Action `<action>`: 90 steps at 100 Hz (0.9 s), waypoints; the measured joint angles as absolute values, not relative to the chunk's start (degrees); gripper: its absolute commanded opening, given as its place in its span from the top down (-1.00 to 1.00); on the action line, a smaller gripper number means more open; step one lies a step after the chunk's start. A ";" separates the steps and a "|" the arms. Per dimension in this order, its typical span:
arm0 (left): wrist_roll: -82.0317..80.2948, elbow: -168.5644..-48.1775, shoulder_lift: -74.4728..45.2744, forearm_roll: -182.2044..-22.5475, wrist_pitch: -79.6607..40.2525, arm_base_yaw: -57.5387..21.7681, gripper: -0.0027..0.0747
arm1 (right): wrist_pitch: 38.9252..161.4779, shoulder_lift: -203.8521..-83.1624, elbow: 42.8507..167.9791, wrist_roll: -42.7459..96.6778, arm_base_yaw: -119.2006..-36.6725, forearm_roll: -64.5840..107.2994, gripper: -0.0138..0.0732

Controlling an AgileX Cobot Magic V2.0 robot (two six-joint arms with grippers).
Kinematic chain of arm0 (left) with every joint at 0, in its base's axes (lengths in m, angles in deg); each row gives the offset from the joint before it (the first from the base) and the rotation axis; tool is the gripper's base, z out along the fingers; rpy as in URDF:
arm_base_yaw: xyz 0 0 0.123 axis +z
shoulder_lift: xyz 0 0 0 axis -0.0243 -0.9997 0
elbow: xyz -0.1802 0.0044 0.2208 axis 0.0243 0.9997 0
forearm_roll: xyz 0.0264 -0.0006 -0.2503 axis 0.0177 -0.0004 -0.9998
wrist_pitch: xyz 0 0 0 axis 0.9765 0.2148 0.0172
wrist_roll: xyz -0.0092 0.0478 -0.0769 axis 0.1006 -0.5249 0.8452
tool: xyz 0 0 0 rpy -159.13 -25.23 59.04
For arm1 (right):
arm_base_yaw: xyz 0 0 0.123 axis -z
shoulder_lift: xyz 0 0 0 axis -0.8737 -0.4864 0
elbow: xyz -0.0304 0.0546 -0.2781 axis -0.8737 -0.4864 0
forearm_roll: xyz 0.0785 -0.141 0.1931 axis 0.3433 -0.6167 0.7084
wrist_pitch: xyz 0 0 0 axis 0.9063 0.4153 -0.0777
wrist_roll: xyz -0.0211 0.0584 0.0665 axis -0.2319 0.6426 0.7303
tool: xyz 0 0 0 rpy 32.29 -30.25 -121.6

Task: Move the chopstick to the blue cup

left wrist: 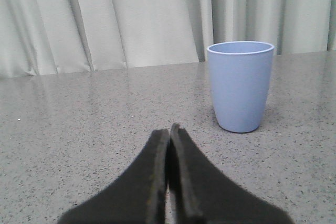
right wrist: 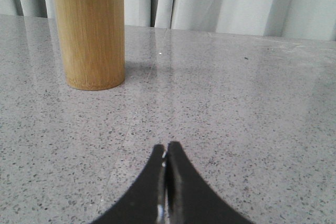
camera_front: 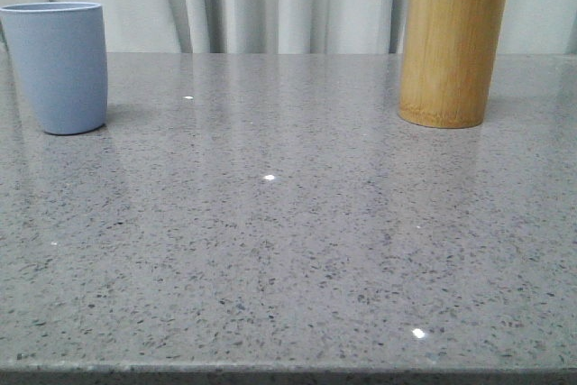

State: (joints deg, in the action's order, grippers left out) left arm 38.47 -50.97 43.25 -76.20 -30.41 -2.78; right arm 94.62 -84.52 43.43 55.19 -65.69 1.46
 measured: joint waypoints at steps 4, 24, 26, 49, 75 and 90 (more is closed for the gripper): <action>38.47 -50.97 43.25 -76.20 -30.41 -2.78 0.98 | 94.62 -84.52 43.43 55.19 -65.69 1.46 0.84; 38.47 -50.97 43.25 -76.20 -30.41 -2.78 0.98 | 94.62 -84.52 43.43 55.19 -65.69 1.46 0.84; 38.47 -50.97 43.25 -76.20 -30.41 -2.78 0.98 | 94.62 -84.52 43.43 55.19 -65.69 1.46 0.84; 38.47 -50.97 43.25 -76.20 -30.41 -2.78 0.98 | 94.62 -84.52 43.43 55.19 -65.69 1.46 0.84; 38.47 -50.97 43.25 -76.54 -30.41 -2.78 0.98 | 91.32 -84.52 43.43 55.19 -65.69 1.46 0.84; 38.47 -51.23 43.25 -80.13 -29.95 -2.78 0.98 | 88.04 -84.52 43.56 55.19 -65.69 1.46 0.84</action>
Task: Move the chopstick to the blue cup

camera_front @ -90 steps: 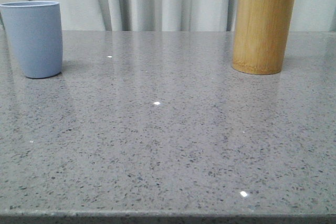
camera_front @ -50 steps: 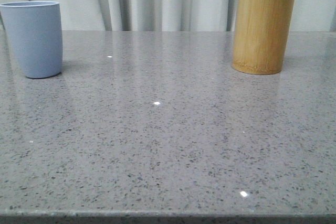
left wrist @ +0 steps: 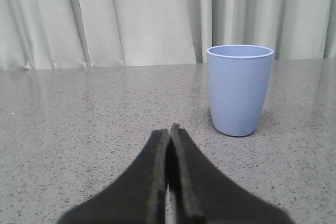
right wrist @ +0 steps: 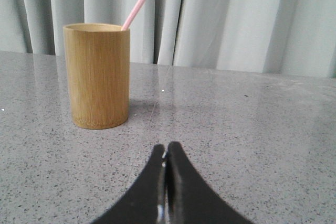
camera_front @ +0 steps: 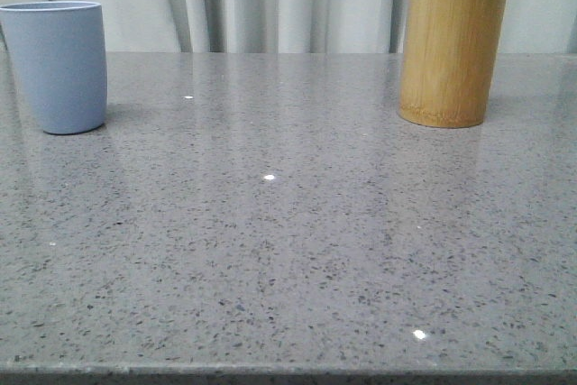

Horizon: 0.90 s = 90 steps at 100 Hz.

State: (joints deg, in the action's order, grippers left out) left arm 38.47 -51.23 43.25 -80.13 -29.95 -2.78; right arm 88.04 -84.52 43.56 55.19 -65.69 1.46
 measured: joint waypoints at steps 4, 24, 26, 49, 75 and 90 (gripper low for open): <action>38.47 -51.93 43.25 -81.40 -28.31 -2.78 0.98 | 89.48 -84.52 44.53 55.19 -65.69 1.46 0.84; 38.47 -62.94 38.66 -83.46 -17.37 -2.78 0.98 | 101.14 -84.86 54.96 55.19 -65.69 3.38 0.84; 38.47 -64.51 37.50 -83.58 -16.56 -2.78 0.98 | 102.35 -85.12 56.28 55.19 -65.69 3.67 0.84; 38.47 -85.59 21.74 -86.08 0.54 -2.74 0.98 | 119.72 -94.97 72.58 55.19 -65.69 4.81 0.84; 38.47 -100.48 9.15 -86.22 10.99 -2.74 0.98 | 134.49 -106.59 85.98 55.19 -65.69 5.08 0.84; 38.15 -100.92 7.31 -86.22 11.79 -2.74 0.98 | 135.21 -108.69 86.52 55.19 -65.69 5.21 0.84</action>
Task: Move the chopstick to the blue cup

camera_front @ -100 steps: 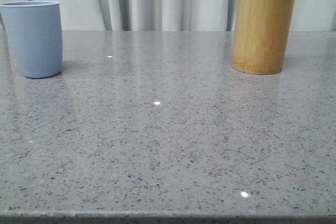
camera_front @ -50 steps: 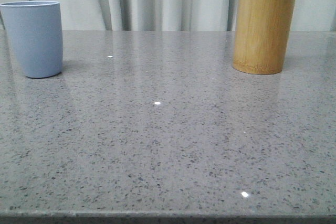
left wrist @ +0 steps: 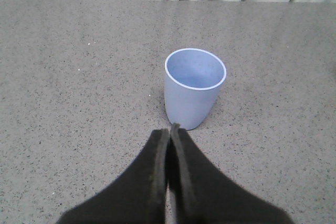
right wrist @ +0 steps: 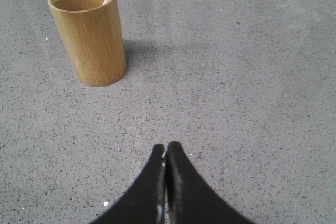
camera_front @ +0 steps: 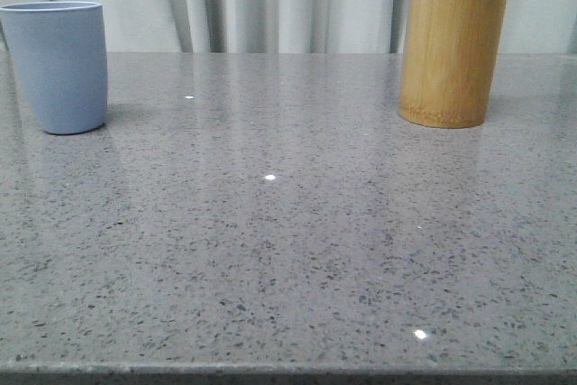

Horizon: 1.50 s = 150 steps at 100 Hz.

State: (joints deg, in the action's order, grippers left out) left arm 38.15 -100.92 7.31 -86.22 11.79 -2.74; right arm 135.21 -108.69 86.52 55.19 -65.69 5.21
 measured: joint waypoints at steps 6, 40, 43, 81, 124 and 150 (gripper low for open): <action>38.04 -100.92 7.09 -86.22 12.18 -2.74 0.98 | 135.21 -108.89 86.56 55.19 -65.69 5.21 0.84; 36.67 -100.92 6.88 -86.01 12.49 -2.74 0.16 | 134.75 -108.94 86.65 55.19 -65.69 4.78 0.37; 36.56 -100.92 6.88 -86.01 12.49 -2.74 -0.04 | 134.75 -108.94 86.65 55.19 -65.69 4.78 0.24; 36.45 -100.92 6.88 -86.13 12.49 -2.74 -0.74 | 133.28 -108.94 86.65 55.19 -65.69 4.74 -0.76; 36.45 -111.11 -7.69 -87.74 10.71 -2.74 -0.72 | 132.16 -108.94 86.65 55.19 -65.69 4.74 -0.76; 36.45 -118.80 -25.43 -87.74 10.31 -4.29 -0.72 | 132.16 -108.94 86.65 55.19 -65.69 4.74 -0.76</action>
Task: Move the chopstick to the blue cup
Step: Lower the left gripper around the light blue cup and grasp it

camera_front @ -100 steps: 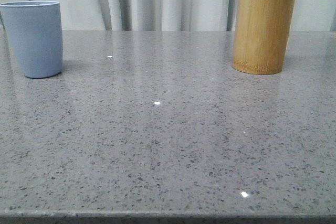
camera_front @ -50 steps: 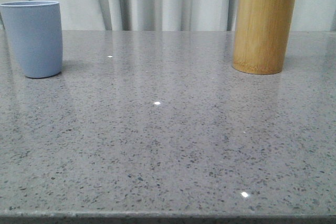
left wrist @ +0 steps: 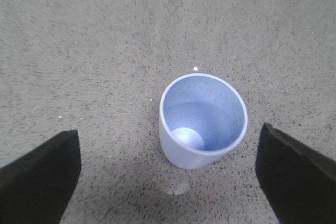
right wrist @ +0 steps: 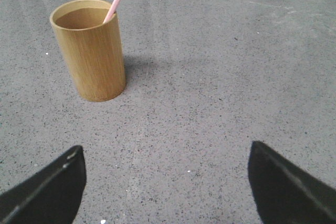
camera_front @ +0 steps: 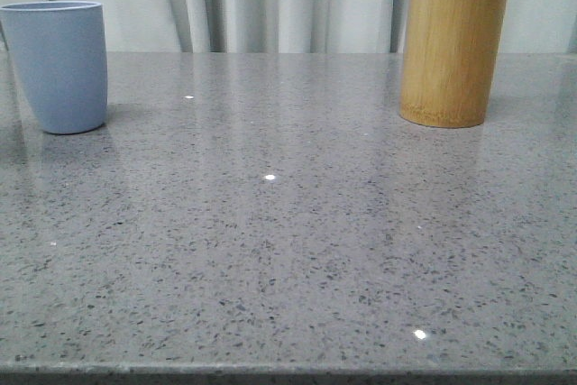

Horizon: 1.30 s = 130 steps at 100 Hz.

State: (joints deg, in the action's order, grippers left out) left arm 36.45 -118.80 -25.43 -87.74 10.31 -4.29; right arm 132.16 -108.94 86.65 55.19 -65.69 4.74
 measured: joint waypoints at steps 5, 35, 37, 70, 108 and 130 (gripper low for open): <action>36.45 -119.97 -28.40 -87.83 10.21 -4.29 -0.72 | 132.16 -108.94 86.65 55.19 -65.69 4.65 -0.76; 36.38 -123.90 -40.18 -87.83 9.64 -4.43 -0.72 | 132.38 -108.94 86.65 55.19 -65.69 4.65 -0.76; 36.38 -123.93 -40.61 -87.83 9.64 -4.43 -0.70 | 132.46 -108.94 86.65 55.19 -65.69 4.65 -0.76; 36.38 -124.15 -43.32 -87.83 9.51 -4.79 -0.05 | 132.59 -108.94 86.65 55.19 -65.69 4.65 -0.76; 36.38 -124.25 -44.09 -88.09 8.24 -5.65 0.97 | 132.72 -108.94 86.65 55.19 -65.69 4.65 -0.76; 36.38 -125.05 -44.21 -88.42 10.14 -5.65 0.98 | 132.72 -108.94 86.65 55.19 -65.69 4.65 -0.76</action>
